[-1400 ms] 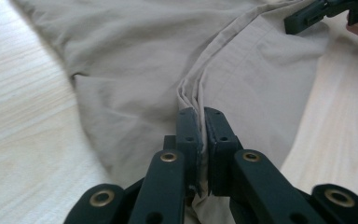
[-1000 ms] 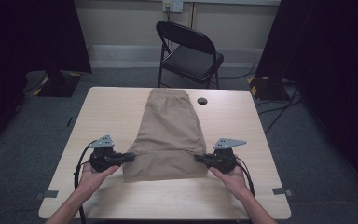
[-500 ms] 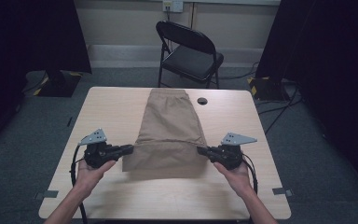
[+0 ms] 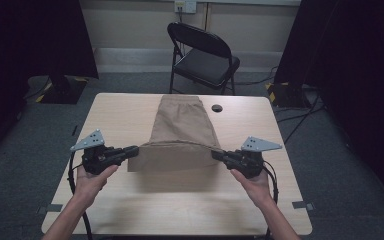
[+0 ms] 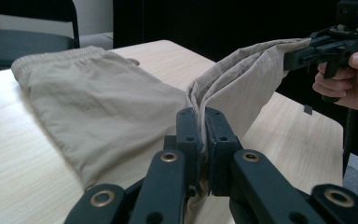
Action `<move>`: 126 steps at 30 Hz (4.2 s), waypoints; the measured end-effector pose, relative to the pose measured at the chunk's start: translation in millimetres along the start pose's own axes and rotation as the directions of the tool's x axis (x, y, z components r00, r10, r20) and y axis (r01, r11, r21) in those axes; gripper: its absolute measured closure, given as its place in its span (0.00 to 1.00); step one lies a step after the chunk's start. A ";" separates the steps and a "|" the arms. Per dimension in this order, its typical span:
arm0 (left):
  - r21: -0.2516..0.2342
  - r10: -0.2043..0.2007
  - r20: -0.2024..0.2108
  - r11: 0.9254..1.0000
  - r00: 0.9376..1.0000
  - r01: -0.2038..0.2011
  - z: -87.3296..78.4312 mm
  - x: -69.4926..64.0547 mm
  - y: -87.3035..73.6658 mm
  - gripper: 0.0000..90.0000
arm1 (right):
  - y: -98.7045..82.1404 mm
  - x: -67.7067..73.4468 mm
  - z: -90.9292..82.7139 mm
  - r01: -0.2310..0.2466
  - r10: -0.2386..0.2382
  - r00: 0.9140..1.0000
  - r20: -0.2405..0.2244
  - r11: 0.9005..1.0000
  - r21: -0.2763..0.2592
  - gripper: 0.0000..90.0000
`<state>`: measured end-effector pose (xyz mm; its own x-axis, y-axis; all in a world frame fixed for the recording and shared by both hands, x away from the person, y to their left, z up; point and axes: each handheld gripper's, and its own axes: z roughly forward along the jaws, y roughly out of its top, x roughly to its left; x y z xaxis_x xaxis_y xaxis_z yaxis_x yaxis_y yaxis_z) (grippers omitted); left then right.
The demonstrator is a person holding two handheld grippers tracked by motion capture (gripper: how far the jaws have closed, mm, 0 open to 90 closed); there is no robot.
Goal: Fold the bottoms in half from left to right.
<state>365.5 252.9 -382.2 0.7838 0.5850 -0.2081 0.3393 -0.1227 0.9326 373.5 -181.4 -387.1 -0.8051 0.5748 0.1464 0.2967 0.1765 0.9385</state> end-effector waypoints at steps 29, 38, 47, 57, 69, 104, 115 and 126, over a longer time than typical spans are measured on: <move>-0.132 0.048 0.048 0.990 0.998 -0.041 -20.4 -23.0 48.9 0.96 | 45.7 13.6 -31.3 0.062 -0.062 0.998 0.006 0.991 -0.120 0.94; -0.166 0.070 0.070 0.984 0.995 -0.058 -24.9 -31.0 67.2 0.96 | 57.6 15.8 -41.2 0.073 -0.073 0.997 0.007 0.985 -0.158 0.94; -0.178 0.084 0.096 0.982 0.992 -0.066 -30.1 -43.2 78.8 0.96 | 67.0 22.1 -55.5 0.093 -0.092 0.996 0.015 0.978 -0.188 0.94; -0.192 0.106 0.109 0.978 0.988 -0.083 -42.4 -51.9 91.7 0.96 | 79.2 33.8 -67.8 0.116 -0.117 0.993 0.008 0.968 -0.223 0.94; -0.238 0.144 0.120 0.965 0.982 -0.112 -58.4 -62.7 105.6 0.96 | 94.3 51.7 -80.1 0.166 -0.170 0.985 0.006 0.954 -0.249 0.94; -0.202 0.106 0.119 0.976 0.987 -0.080 -42.2 -56.2 105.2 0.96 | 91.5 44.7 -80.7 0.131 -0.135 0.991 -0.001 0.962 -0.240 0.94; -0.124 0.007 0.100 0.992 0.995 0.005 0.5 -17.7 89.1 0.96 | 73.6 13.3 -58.3 0.078 -0.072 0.997 0.040 0.984 -0.160 0.94; -0.031 -0.059 0.048 0.998 0.997 0.061 38.4 16.5 68.4 0.96 | 49.2 -29.9 -20.6 -0.004 0.009 0.997 0.076 0.997 -0.075 0.94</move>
<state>421.6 223.5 -333.2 0.7861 0.5525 -0.2770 0.3703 -0.0623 0.9268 401.5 -206.4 -338.9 -0.7607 0.6357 0.1309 0.2599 0.1137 0.9589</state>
